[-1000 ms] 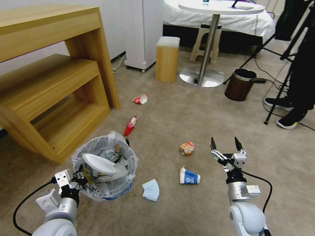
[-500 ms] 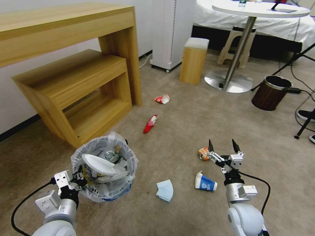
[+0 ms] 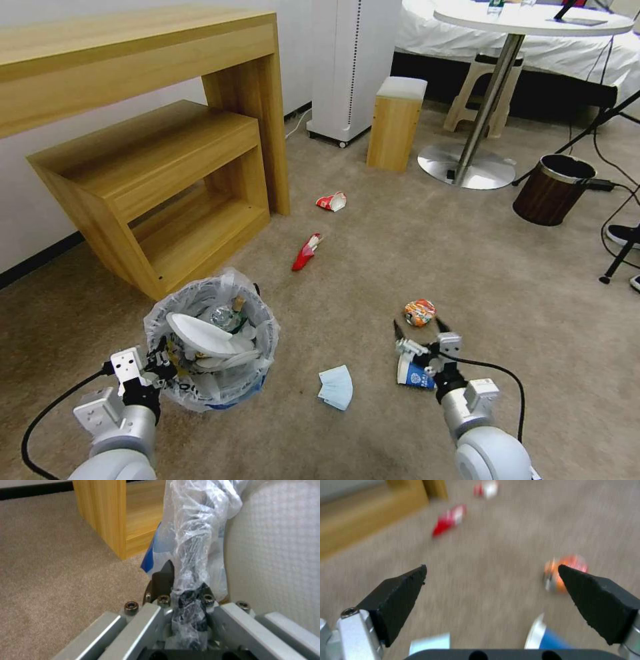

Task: Pick up the trash bin and place the garbage on the floor into it.

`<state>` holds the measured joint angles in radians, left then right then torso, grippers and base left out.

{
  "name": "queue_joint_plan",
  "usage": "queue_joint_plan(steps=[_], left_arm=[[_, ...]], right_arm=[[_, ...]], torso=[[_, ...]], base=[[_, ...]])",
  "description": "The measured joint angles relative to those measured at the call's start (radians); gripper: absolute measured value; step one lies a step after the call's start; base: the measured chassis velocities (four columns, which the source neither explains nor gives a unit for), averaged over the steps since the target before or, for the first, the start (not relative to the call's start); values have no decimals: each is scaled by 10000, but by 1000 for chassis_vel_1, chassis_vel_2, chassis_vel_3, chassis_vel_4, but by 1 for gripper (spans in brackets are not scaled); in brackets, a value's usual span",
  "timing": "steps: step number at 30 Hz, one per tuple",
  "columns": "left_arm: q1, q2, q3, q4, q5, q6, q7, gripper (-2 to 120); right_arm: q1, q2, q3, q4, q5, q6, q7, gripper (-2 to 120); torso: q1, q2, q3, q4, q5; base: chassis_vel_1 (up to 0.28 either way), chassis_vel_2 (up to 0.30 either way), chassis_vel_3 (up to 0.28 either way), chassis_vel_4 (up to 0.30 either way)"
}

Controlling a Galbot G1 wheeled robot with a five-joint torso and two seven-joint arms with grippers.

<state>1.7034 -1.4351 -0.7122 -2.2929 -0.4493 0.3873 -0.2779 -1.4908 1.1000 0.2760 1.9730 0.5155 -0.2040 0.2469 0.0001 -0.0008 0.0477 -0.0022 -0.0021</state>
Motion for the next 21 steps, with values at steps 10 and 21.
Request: queue_joint_plan(steps=[10, 21], left_arm=[[139, -18, -154, -5, -8, -20, -13, 1], [74, -55, -166, -44, 33, 8, -101, 1]], right_arm=[[1996, 863, -1453, -2416, 1298, -1412, 108, 100], [3172, 1633, -1851, -4107, 1631, -2097, -212, 100]], torso=[[1, 0, 1, 2, 0], [0, 0, 1, 1, 0]], base=[[0, 0, 0, 0], [0, 0, 0, 0]])
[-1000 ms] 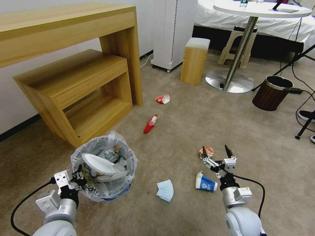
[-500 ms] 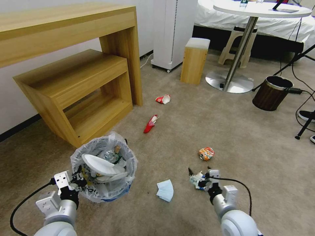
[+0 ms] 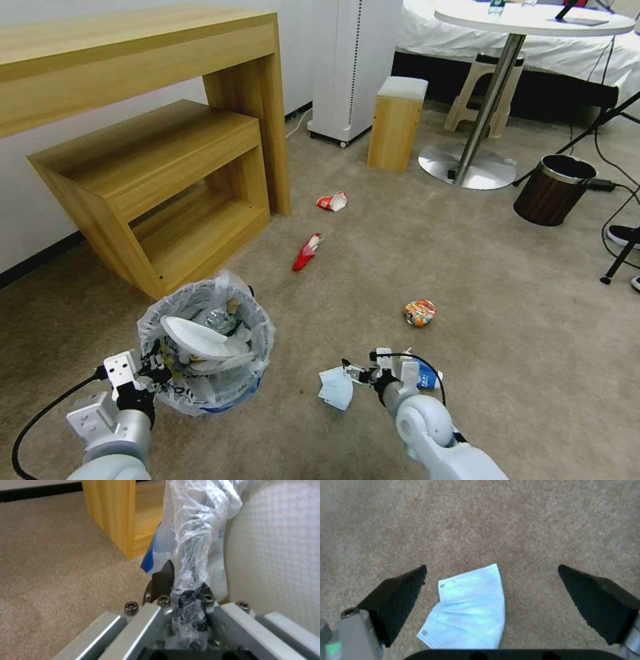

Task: Pick up the trash bin and place the garbage on the floor into it.

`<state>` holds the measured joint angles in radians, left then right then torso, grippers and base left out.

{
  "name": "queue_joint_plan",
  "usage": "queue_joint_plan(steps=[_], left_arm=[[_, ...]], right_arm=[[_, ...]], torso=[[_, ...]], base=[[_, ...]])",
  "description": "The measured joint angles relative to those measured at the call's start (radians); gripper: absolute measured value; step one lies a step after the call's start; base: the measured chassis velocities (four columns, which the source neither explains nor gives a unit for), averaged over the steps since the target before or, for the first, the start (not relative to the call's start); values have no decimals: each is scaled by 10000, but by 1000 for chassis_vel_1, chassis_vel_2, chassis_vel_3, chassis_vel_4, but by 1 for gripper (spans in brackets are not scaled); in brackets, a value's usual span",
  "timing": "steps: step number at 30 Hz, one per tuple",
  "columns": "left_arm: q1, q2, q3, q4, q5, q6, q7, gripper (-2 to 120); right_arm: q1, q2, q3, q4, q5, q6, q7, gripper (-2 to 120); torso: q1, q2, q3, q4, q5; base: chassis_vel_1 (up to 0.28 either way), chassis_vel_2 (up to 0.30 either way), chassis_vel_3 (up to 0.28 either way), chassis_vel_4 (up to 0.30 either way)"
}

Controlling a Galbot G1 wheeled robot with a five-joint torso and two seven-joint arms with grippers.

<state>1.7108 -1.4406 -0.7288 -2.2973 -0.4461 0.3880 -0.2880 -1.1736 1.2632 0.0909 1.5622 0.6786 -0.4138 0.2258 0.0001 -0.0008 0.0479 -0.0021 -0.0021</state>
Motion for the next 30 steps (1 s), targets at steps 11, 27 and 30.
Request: queue_joint_plan(steps=[11, 27, 30], left_arm=[[-31, -160, 133, 1, 150, 10, -43, 1], [-58, -211, 112, 56, 176, -3, -70, 1], [-82, -206, 112, 100, 177, -3, -74, 1]], right_arm=[[261, 478, -316, -736, 35, -518, 250, 100], [711, 856, -675, -1448, 308, -1302, 891, 81], [731, 859, -730, -1547, 198, -1304, 876, 69]], torso=[[0, 0, 0, 0, 0], [0, 0, 0, 0, 0], [1, 0, 0, 0, 1]], base=[[0, 0, 0, 0], [0, 0, 0, 0], [0, 0, 0, 0]])
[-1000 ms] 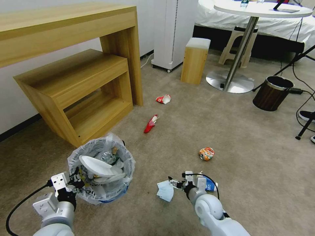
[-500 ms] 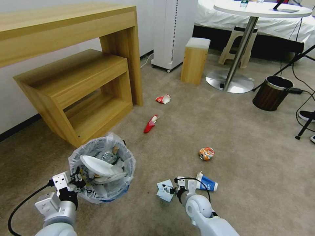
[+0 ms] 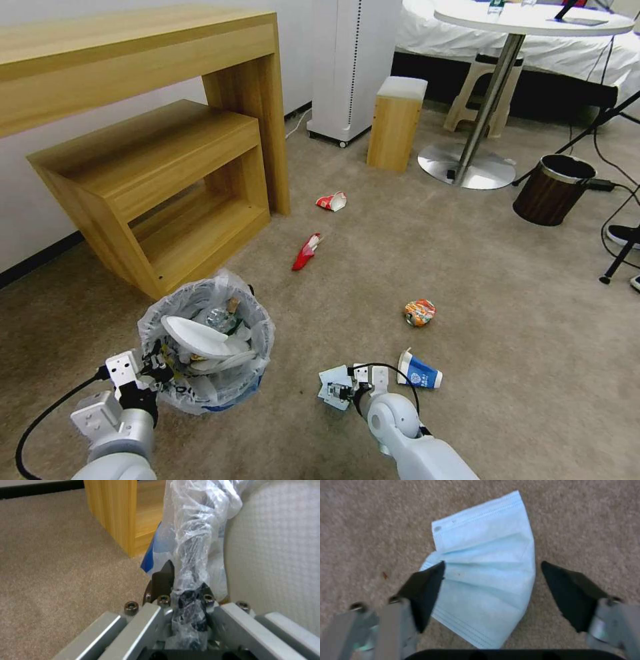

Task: Pick up the trash bin and place the garbage on the floor into it.

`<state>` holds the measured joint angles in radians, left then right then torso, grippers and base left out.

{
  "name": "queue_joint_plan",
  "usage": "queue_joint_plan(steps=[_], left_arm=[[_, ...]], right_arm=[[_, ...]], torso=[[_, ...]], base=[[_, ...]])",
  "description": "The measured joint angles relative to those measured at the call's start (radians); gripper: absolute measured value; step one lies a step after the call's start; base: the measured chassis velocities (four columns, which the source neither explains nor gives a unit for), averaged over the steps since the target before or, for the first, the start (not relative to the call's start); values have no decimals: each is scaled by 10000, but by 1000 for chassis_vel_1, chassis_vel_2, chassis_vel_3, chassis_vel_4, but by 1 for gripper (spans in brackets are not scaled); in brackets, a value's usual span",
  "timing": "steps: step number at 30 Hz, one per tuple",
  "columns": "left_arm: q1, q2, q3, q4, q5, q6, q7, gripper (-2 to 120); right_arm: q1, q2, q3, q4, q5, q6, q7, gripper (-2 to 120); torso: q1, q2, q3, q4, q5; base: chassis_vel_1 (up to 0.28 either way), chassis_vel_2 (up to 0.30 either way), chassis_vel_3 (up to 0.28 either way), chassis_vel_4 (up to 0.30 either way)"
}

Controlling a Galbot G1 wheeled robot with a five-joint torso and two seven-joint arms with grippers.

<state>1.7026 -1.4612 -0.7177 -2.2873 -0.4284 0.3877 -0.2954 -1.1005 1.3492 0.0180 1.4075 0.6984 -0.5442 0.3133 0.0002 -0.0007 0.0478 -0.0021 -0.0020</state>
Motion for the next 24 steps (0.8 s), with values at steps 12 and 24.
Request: queue_joint_plan(steps=[12, 24], left_arm=[[-83, 20, 6, 111, 0, -1, -8, 1], [-192, -34, 48, 234, 25, -8, -28, 1]], right_arm=[[158, -7, -121, -313, -339, 86, -187, 24], [76, -211, -200, -94, -642, 810, -489, 0]], torso=[[0, 0, 0, 0, 0], [-1, 0, 0, 0, 0]], base=[[0, 0, 0, 0], [0, 0, 0, 0]])
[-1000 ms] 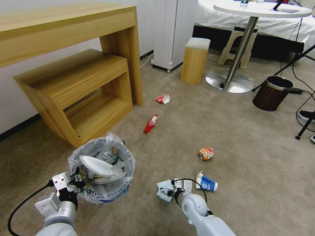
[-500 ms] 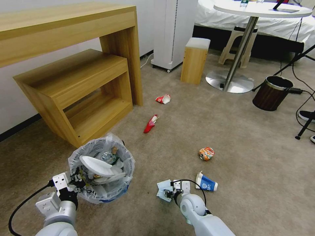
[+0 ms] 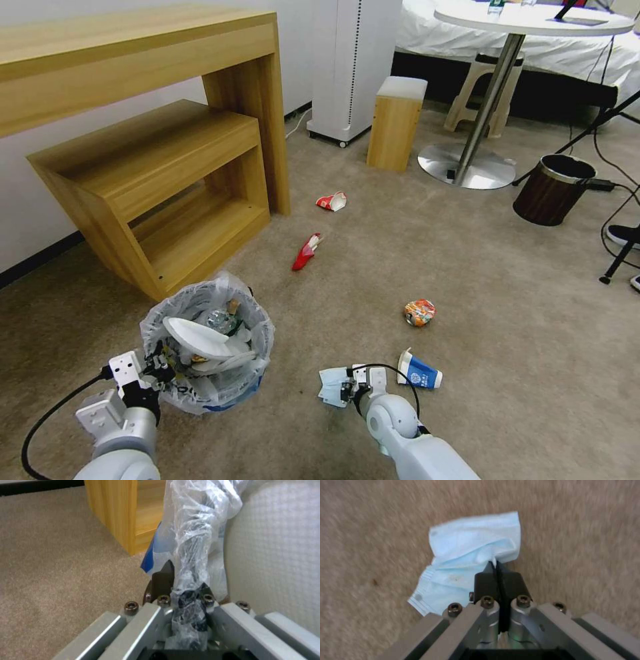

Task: Pick up the trash bin and place the garbage on the floor into it.

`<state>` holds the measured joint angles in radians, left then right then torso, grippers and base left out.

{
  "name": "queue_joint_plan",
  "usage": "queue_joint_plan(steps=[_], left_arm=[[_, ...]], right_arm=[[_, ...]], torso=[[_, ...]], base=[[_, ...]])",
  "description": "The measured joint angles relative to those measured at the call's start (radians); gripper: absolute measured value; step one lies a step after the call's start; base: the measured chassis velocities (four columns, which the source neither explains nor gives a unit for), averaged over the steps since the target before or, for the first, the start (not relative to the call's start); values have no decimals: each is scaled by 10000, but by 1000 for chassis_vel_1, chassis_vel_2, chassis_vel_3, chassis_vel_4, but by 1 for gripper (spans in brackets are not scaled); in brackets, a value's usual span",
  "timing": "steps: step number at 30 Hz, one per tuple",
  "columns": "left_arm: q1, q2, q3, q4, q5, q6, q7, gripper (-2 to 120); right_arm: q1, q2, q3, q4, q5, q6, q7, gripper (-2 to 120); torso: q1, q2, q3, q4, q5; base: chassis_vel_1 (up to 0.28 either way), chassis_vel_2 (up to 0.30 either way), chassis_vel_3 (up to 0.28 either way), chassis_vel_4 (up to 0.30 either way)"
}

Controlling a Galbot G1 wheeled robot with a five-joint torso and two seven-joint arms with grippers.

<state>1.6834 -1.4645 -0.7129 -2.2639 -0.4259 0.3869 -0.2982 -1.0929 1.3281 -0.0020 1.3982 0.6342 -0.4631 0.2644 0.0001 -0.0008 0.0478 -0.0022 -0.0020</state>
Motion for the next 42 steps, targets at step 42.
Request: queue_joint_plan(steps=[42], left_arm=[[660, 41, 1439, -650, 10, 2002, -837, 1]], right_arm=[[718, -1147, 335, 1704, -1316, 7042, -10206, 12]], torso=[[0, 0, 0, 0, -1]], base=[[0, 0, 0, 0]])
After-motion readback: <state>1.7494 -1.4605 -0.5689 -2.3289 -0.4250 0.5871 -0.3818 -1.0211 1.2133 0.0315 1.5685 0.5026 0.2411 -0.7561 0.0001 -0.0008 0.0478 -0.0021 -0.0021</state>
